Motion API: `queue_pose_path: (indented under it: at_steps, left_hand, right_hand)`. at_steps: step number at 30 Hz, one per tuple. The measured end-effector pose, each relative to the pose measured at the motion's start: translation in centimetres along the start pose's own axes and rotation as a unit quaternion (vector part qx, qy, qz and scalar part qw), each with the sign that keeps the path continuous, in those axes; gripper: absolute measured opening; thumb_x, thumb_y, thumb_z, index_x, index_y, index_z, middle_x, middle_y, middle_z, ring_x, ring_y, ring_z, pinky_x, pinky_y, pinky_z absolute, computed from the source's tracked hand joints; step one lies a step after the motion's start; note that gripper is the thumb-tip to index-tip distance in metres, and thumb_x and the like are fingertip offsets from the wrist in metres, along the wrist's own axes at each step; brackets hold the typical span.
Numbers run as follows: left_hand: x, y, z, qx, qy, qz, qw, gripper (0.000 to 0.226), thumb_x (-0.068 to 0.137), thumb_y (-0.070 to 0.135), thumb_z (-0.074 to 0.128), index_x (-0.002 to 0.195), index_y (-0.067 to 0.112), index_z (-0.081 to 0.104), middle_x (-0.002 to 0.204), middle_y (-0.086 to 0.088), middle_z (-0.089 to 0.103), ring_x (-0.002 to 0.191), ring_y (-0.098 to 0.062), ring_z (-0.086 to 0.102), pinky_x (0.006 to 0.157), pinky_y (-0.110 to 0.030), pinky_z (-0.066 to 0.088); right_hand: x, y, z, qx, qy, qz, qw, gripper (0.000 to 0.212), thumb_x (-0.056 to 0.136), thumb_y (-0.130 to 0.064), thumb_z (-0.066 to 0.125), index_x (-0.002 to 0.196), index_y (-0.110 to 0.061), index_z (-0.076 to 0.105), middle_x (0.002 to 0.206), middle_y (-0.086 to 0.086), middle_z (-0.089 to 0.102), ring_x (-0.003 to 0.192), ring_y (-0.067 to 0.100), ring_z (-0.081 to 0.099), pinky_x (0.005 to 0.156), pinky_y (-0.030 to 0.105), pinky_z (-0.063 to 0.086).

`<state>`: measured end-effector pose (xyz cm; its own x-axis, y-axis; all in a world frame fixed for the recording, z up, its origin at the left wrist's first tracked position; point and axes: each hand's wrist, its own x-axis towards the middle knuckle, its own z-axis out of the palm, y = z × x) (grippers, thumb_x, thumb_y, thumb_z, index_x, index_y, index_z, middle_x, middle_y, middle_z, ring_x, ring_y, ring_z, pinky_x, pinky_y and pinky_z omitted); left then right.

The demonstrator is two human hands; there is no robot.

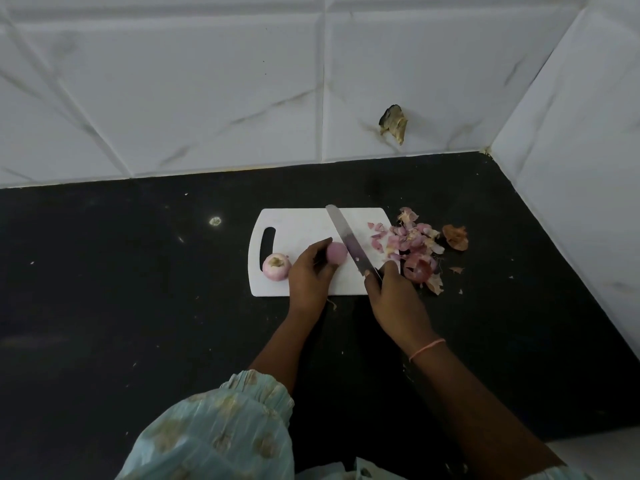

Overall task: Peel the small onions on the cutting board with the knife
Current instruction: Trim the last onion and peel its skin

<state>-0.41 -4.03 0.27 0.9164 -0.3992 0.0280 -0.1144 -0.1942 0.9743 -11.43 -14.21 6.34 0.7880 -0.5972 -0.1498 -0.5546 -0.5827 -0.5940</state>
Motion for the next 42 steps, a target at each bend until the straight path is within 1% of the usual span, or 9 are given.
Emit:
queue_pose_path:
  at_steps: [5,12,16,20,24,28,33,38,42]
  left_hand:
    - [0.1,0.1,-0.2,-0.014,0.003,-0.006,1.000,0.041,0.090,0.020,0.074,0.128,0.016,0.063,0.116,0.011,0.068,0.106,0.012,0.060,0.088,-0.008,0.047]
    - [0.2,0.0,-0.3,-0.035,-0.001,-0.009,0.999,0.038,0.088,0.020,0.076,0.125,0.017,0.065,0.112,0.014,0.069,0.106,0.005,0.064,0.088,-0.012,0.050]
    - [0.2,-0.2,-0.2,-0.044,0.000,-0.009,0.999,0.037,0.087,0.018,0.077,0.122,0.016,0.067,0.114,0.010,0.071,0.108,0.000,0.065,0.093,-0.018,0.052]
    - [0.4,-0.2,-0.2,-0.054,0.003,-0.014,0.998,0.037,0.086,0.016,0.078,0.121,0.015,0.067,0.114,0.008,0.071,0.108,-0.001,0.065,0.093,-0.019,0.053]
    - [0.1,-0.4,0.1,-0.046,0.007,0.005,0.999,0.037,0.086,0.015,0.078,0.121,0.013,0.067,0.115,0.006,0.070,0.109,-0.004,0.065,0.094,-0.021,0.053]
    - [0.3,-0.5,-0.1,-0.042,0.005,0.009,0.999,0.034,0.085,0.015,0.078,0.117,0.013,0.067,0.114,0.006,0.070,0.108,-0.004,0.065,0.093,-0.021,0.053]
    - [0.5,-0.3,-0.3,-0.046,-0.002,0.012,0.999,0.031,0.085,0.014,0.079,0.113,0.011,0.067,0.114,0.006,0.070,0.107,-0.003,0.065,0.090,-0.018,0.053]
    - [0.6,-0.5,-0.3,-0.056,-0.004,0.005,0.998,0.029,0.083,0.012,0.080,0.109,0.014,0.067,0.112,0.006,0.071,0.107,-0.006,0.066,0.091,-0.021,0.054]
    - [0.4,-0.3,-0.3,-0.050,-0.004,0.015,0.999,0.031,0.083,0.011,0.080,0.111,0.011,0.067,0.113,0.006,0.070,0.107,-0.003,0.065,0.089,-0.017,0.053]
  right_hand:
    - [-0.5,-0.3,0.0,0.015,0.025,-0.006,1.000,0.020,0.102,-0.036,0.042,0.100,-0.016,0.043,0.069,-0.003,0.055,0.062,0.017,0.058,0.055,0.039,0.047]
    - [-0.3,-0.3,0.4,-0.069,0.008,-0.019,0.997,0.022,0.103,-0.038,0.037,0.103,-0.016,0.041,0.072,-0.001,0.059,0.064,0.019,0.062,0.053,0.039,0.050]
    - [-0.1,-0.9,0.8,-0.160,0.006,-0.031,0.987,0.026,0.104,-0.037,0.031,0.106,-0.015,0.043,0.071,-0.002,0.057,0.061,0.017,0.059,0.044,0.028,0.032]
    - [0.4,-1.7,0.6,-0.202,0.009,-0.047,0.978,0.028,0.105,-0.036,0.030,0.104,-0.013,0.046,0.067,-0.005,0.049,0.058,0.015,0.053,0.042,0.025,0.025]
    - [0.4,-0.9,-0.4,-0.221,-0.016,-0.064,0.973,0.026,0.105,-0.033,0.030,0.102,-0.013,0.046,0.062,-0.007,0.043,0.056,0.013,0.050,0.044,0.025,0.030]
    - [1.7,-1.1,-1.0,-0.160,-0.063,-0.054,0.984,0.026,0.104,-0.032,0.033,0.102,-0.011,0.049,0.065,-0.005,0.045,0.056,0.012,0.047,0.048,0.029,0.033]
    - [0.7,-0.3,-1.5,-0.198,-0.076,-0.068,0.975,0.022,0.104,-0.034,0.033,0.100,-0.016,0.046,0.069,-0.004,0.053,0.062,0.015,0.058,0.059,0.037,0.052]
    - [1.1,-1.0,-0.4,-0.197,-0.051,-0.066,0.977,0.024,0.105,-0.033,0.031,0.104,-0.013,0.045,0.077,0.001,0.059,0.070,0.021,0.062,0.055,0.032,0.039]
    - [-0.2,-0.1,0.4,-0.213,-0.033,-0.061,0.975,0.023,0.104,-0.034,0.031,0.105,-0.015,0.043,0.072,-0.003,0.050,0.062,0.017,0.052,0.049,0.030,0.032]
